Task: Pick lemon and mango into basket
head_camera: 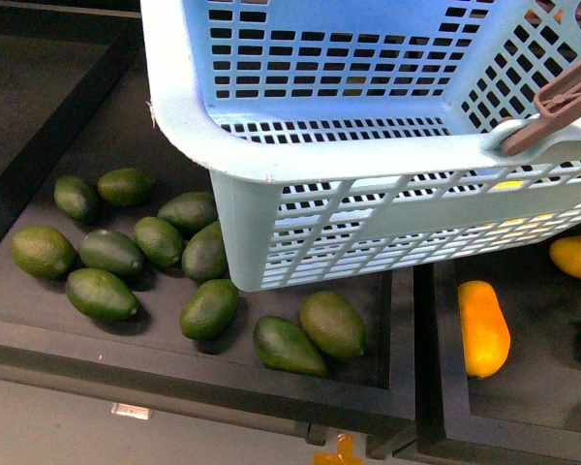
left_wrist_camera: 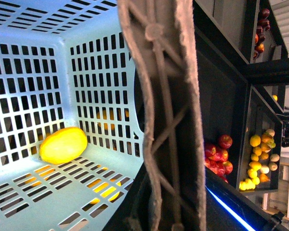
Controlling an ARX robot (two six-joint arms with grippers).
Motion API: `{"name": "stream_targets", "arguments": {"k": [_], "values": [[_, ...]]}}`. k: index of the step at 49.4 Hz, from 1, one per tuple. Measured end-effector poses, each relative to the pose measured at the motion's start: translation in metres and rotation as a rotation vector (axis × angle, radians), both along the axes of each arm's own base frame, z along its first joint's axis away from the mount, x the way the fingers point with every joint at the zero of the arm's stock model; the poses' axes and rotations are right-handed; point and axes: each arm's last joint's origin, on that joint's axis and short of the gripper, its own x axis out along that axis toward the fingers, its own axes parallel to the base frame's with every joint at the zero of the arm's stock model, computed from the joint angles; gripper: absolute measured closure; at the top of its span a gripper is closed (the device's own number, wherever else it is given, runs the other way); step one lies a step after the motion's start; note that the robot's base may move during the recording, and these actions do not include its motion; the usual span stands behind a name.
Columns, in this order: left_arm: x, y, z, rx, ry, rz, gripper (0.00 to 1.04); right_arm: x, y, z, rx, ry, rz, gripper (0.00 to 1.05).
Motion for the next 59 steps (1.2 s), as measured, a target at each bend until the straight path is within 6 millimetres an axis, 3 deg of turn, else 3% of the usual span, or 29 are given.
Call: {"name": "stream_targets", "arguments": {"k": [6, 18, 25, 32, 36, 42, 45, 48, 53, 59], "values": [[0.0, 0.0, 0.0, 0.0, 0.0, 0.0, 0.99, 0.007, 0.0, -0.01, -0.009, 0.019, -0.004, 0.1], [0.0, 0.0, 0.0, 0.001, -0.001, -0.004, 0.99, 0.006, -0.004, -0.01, -0.021, 0.0, -0.013, 0.4], [0.0, 0.0, 0.0, -0.002, 0.002, -0.007, 0.99, -0.004, -0.011, -0.002, -0.03, -0.017, -0.022, 0.44], [0.0, 0.0, 0.0, -0.008, 0.008, -0.012, 0.99, -0.017, -0.023, 0.019, -0.053, -0.064, -0.023, 0.44], [-0.001, -0.001, 0.0, -0.012, 0.012, -0.018, 0.99, -0.025, -0.033, 0.041, -0.071, -0.109, -0.024, 0.44], [-0.002, -0.002, 0.0, -0.018, 0.019, -0.018, 0.99, -0.05, -0.057, 0.102, -0.137, -0.232, -0.036, 0.44], [-0.002, -0.002, 0.0, -0.018, 0.019, -0.018, 0.99, -0.059, -0.062, 0.121, -0.155, -0.268, -0.037, 0.44], [-0.002, -0.002, 0.0, -0.017, 0.019, -0.017, 0.99, -0.075, -0.067, 0.154, -0.182, -0.33, -0.028, 0.44], [-0.002, -0.002, 0.0, -0.015, 0.016, -0.012, 0.99, -0.094, -0.06, 0.203, -0.213, -0.439, 0.021, 0.44], [-0.002, -0.002, 0.0, -0.015, 0.016, -0.012, 0.99, -0.107, -0.028, 0.256, -0.243, -0.585, 0.131, 0.44]]}}
